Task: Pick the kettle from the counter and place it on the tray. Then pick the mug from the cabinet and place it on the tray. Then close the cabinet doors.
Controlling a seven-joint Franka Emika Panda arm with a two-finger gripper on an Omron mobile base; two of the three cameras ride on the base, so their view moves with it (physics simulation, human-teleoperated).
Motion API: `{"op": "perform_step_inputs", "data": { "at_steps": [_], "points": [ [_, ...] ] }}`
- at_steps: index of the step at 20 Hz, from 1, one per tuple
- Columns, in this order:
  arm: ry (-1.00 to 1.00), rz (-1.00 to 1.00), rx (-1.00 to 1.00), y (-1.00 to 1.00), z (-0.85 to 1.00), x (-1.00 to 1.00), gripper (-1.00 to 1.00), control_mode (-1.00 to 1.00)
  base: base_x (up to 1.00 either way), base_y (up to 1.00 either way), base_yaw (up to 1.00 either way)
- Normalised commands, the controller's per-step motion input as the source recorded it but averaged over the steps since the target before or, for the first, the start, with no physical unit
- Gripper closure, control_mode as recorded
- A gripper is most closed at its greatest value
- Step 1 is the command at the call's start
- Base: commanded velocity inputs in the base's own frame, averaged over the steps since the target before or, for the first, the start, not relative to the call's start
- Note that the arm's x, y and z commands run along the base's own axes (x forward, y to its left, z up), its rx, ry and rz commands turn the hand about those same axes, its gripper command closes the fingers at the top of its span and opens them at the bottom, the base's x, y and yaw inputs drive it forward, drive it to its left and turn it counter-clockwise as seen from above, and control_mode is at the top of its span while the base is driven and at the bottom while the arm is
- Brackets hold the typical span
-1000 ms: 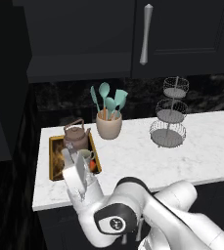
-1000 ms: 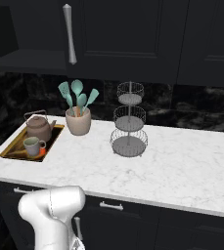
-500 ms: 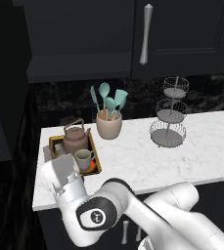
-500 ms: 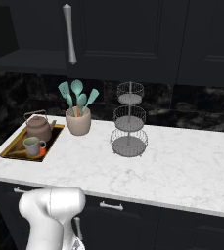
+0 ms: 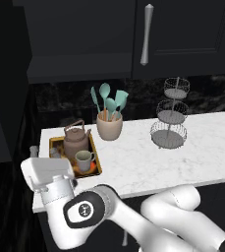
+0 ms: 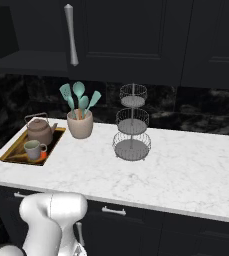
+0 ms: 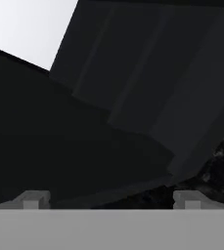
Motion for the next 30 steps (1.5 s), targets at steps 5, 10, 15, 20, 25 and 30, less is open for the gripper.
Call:
{"op": "perform_step_inputs", "data": {
  "at_steps": [5, 10, 15, 20, 25, 30],
  "points": [
    [0.05, -0.08, -0.07, 0.15, -0.16, 0.2, -1.0, -1.0, 0.0, 0.0, 0.0],
    [0.03, -0.05, -0.1, 0.14, -0.23, 0.24, -1.0, -1.0, 0.0, 0.0, 0.0],
    [0.03, -0.03, -0.09, 0.17, -0.19, 0.27, -1.0, -1.0, 0.0, 0.0, 0.0],
    [0.05, -0.01, -0.06, 0.29, -0.05, 0.11, -1.0, -1.0, 0.0, 0.0, 0.0],
    [0.1, 0.0, -0.02, 0.37, 0.0, 0.06, -1.0, -1.0, 0.0, 0.0, 0.0],
    [0.05, 0.0, -0.01, 0.38, 0.0, 0.01, -1.0, -1.0, 0.0, 0.0, 0.0]
  ]
}}
